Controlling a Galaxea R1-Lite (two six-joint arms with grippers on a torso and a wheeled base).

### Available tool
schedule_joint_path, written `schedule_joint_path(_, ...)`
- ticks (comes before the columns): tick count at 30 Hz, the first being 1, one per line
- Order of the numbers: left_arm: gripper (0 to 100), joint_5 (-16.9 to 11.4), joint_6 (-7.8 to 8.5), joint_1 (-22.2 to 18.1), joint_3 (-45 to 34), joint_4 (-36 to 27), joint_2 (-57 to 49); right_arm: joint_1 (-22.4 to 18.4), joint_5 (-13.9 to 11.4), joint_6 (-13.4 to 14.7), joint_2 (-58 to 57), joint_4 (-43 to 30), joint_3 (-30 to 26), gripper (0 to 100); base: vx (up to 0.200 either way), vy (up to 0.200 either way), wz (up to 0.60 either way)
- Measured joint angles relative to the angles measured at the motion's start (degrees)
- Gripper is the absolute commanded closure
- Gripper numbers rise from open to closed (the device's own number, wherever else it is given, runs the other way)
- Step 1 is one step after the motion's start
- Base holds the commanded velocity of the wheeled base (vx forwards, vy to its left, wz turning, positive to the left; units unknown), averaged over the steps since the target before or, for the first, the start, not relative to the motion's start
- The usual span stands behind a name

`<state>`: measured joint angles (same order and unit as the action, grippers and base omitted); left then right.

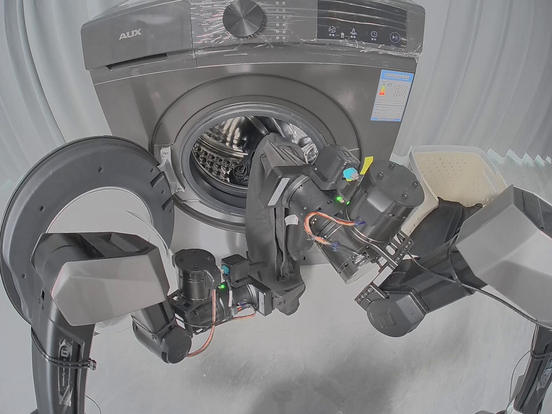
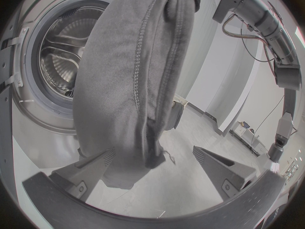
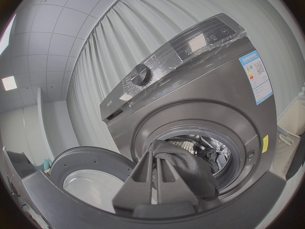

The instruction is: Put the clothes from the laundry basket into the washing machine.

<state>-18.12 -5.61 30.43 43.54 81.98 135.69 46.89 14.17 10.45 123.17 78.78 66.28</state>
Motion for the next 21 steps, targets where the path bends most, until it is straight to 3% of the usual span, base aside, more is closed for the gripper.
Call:
schedule_joint_path(4, 0, 1.3, -0.29, 0.2, 1.9, 0.2, 1.4, 0.0, 0.0, 0.0, 0.0, 0.1, -0.1, 100, 0.000, 0.000, 0.00)
schedule_joint_path(10, 0, 6.0, -0.35, 0.3, 5.7, 1.7, 3.6, 0.3, 0.0, 0.0, 0.1, 0.8, -0.2, 100, 0.000, 0.000, 0.00)
schedule_joint_path(11, 100, 6.6, -0.35, 0.3, 6.3, 1.8, 4.0, 0.4, 0.0, 0.0, 0.1, 0.9, -0.2, 100, 0.000, 0.000, 0.00)
schedule_joint_path(21, 100, 8.3, -0.18, 0.3, 7.5, 2.8, 5.8, -0.1, 0.0, -0.1, 0.3, 1.8, -0.3, 100, 0.000, 0.000, 0.00)
